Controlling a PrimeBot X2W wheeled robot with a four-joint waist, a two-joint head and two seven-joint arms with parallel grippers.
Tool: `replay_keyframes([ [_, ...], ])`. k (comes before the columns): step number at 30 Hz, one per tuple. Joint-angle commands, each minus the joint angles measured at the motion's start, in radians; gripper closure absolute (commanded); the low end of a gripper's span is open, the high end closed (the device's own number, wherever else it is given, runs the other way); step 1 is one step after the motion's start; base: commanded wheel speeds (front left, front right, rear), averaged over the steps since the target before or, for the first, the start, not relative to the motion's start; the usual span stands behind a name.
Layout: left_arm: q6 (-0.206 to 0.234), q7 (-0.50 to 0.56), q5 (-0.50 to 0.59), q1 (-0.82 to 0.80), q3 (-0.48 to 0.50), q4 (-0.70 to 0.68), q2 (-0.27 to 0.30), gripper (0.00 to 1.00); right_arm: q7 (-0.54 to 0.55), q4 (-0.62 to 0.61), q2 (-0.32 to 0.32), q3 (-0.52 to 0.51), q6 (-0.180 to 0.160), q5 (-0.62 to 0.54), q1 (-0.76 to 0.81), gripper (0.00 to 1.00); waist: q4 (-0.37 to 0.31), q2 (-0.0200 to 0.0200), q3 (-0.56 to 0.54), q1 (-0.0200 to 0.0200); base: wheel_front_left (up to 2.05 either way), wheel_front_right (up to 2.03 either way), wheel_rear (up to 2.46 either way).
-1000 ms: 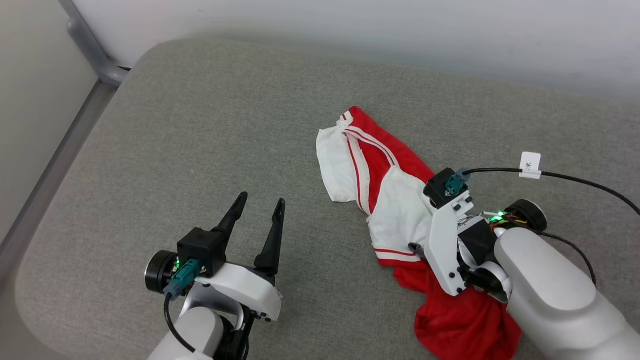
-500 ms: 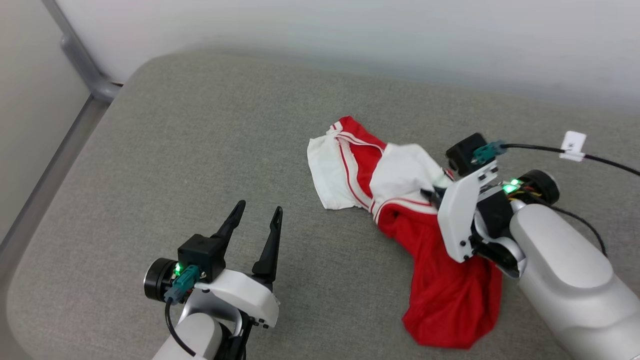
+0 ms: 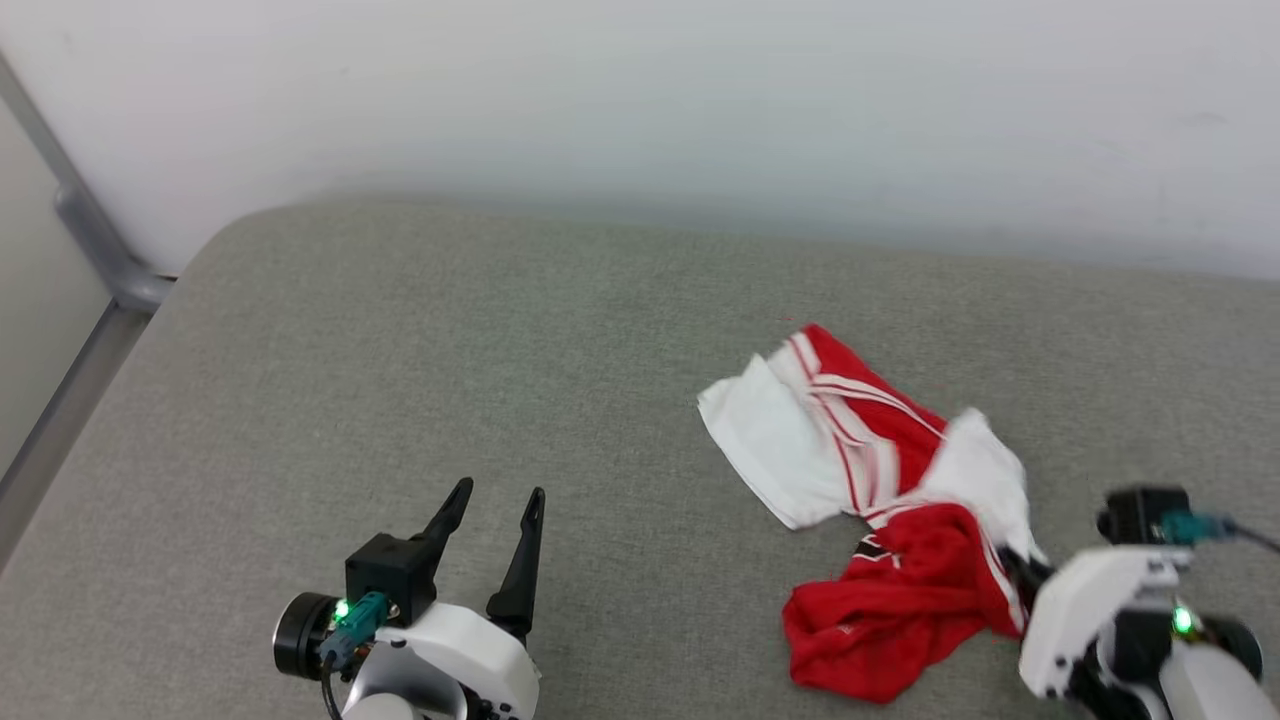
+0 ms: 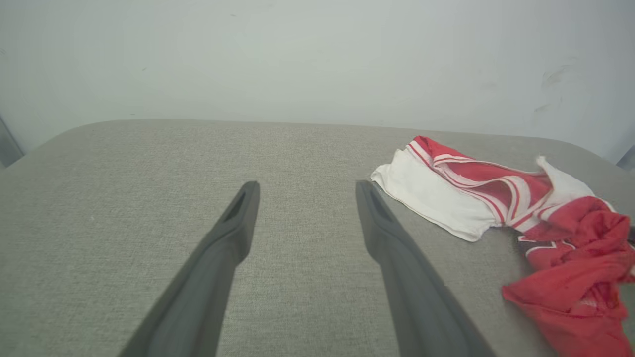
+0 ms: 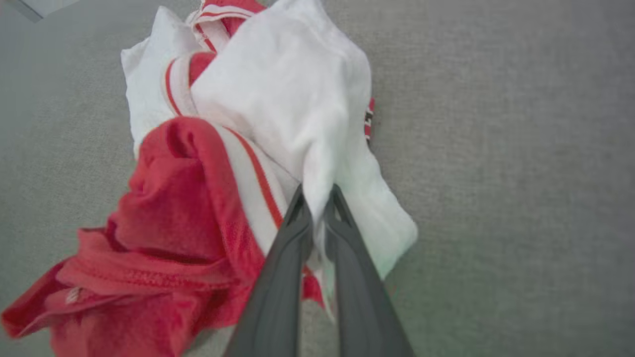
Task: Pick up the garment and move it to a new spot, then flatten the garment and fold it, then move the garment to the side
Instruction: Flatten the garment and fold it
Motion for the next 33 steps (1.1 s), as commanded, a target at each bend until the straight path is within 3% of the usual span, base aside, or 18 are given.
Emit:
replay_keyframes([
  [1, 0.006, 0.003, -0.004, 0.012, -0.001, -0.007, 0.006, 0.0, 0.001, -0.007, 0.018, -0.036, -0.001, -0.007, 0.048, 1.0, -0.016, -0.0001, -0.016, 0.0, 0.0, 0.0, 0.0],
  [2, 0.009, 0.008, -0.007, 0.024, -0.002, -0.013, 0.01, 0.0, 0.003, -0.026, 0.045, -0.11, -0.001, -0.031, 0.128, 1.0, -0.022, -0.0001, -0.022, 0.0, 0.0, 0.0, 0.0],
  [6, 0.014, 0.018, -0.013, 0.038, -0.004, -0.023, 0.016, 0.0, 0.025, -0.07, 0.117, -0.212, -0.001, -0.086, 0.266, 1.0, -0.028, -0.0001, -0.026, 0.0, 0.0, 0.0, 0.0],
  [7, 0.015, 0.021, -0.013, 0.04, -0.004, -0.026, 0.017, 0.0, 0.025, -0.086, 0.133, -0.234, -0.001, -0.097, 0.296, 0.94, -0.028, -0.0001, -0.027, 0.0, 0.0, 0.0, 0.0],
  [8, 0.015, 0.023, -0.012, 0.041, -0.005, -0.028, 0.019, 0.0, 0.016, -0.105, 0.142, -0.253, -0.001, -0.116, 0.319, 0.63, -0.029, -0.0001, -0.027, 0.0, 0.0, 0.0, 0.0],
  [9, 0.017, 0.023, -0.014, 0.041, -0.004, -0.031, 0.02, 0.0, 0.006, -0.127, 0.154, -0.272, -0.001, -0.125, 0.335, 0.12, -0.031, -0.0001, -0.027, 0.0, 0.0, 0.0, 0.0],
  [10, 0.02, 0.024, -0.015, 0.042, -0.003, -0.033, 0.021, 0.0, -0.008, -0.153, 0.164, -0.281, -0.001, -0.139, 0.346, 0.0, -0.033, -0.0001, -0.027, 0.0, 0.0, 0.0, 0.0],
  [17, 0.029, 0.031, -0.023, 0.057, 0.001, -0.041, 0.031, 0.0, -0.157, -0.307, 0.185, -0.337, -0.001, -0.215, 0.361, 0.0, -0.047, -0.0001, -0.035, 0.0, 0.0, 0.0, 0.0],
  [23, 0.039, 0.033, -0.029, 0.058, 0.007, -0.046, 0.036, 0.0, -0.275, -0.405, 0.187, -0.322, -0.001, -0.276, 0.353, 0.0, -0.061, -0.0001, -0.043, 0.0, 0.0, 0.0, 0.0],
  [33, 0.06, 0.026, -0.038, 0.051, 0.029, -0.047, 0.049, 0.0, -0.285, -0.571, 0.186, -0.222, -0.001, -0.309, 0.393, 0.0, -0.109, -0.0001, -0.059, 0.0, 0.0, 0.0, 0.0],
])
